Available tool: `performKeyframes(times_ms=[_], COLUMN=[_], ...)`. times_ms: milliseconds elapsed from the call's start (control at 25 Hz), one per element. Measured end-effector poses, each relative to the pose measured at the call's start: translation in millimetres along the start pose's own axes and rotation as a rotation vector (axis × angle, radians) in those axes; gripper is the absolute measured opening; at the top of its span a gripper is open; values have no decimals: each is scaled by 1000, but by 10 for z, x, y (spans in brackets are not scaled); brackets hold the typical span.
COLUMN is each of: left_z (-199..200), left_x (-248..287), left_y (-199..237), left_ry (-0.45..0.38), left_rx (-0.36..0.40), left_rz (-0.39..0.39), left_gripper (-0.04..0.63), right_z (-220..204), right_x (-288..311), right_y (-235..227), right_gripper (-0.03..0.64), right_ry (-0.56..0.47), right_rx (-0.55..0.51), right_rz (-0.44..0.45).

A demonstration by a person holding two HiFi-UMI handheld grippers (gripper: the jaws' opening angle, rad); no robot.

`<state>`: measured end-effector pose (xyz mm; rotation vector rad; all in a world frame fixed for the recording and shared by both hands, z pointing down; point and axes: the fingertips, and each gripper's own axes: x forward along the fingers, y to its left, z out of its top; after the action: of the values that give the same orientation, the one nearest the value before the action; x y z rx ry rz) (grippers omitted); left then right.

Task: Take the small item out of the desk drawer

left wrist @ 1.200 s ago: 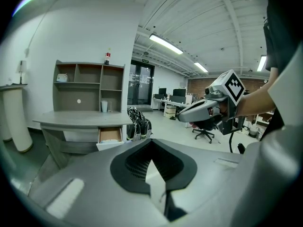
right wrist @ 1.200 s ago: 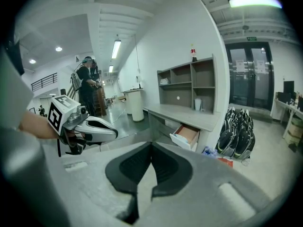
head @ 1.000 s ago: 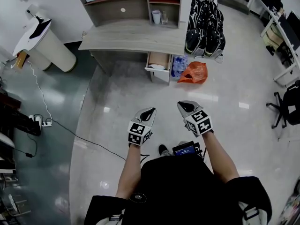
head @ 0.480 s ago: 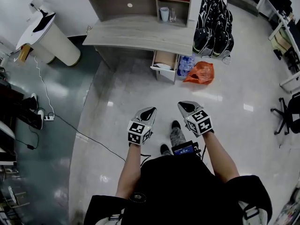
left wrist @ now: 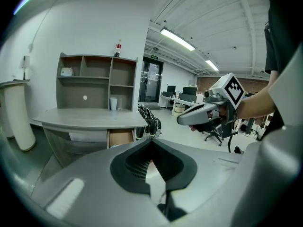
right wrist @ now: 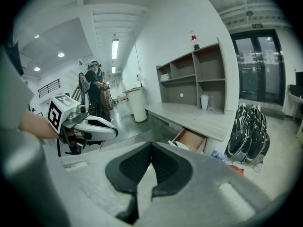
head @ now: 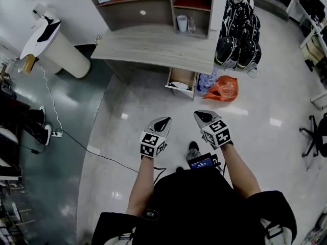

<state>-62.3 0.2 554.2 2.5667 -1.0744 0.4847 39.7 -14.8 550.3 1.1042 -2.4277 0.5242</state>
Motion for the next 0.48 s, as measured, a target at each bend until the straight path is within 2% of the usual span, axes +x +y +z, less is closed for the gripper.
performKeyframes(times_ms=[480], left_z=[429], left_x=[672], left_y=[389], left_ry=[8], left_rx=[-16], left_rz=[72], left_gripper=[2], right_z=[436], right_x=[451], right_y=[-721], right_gripper=[3], right_ry=[-2], right_rx=[-20], right_rz=[80])
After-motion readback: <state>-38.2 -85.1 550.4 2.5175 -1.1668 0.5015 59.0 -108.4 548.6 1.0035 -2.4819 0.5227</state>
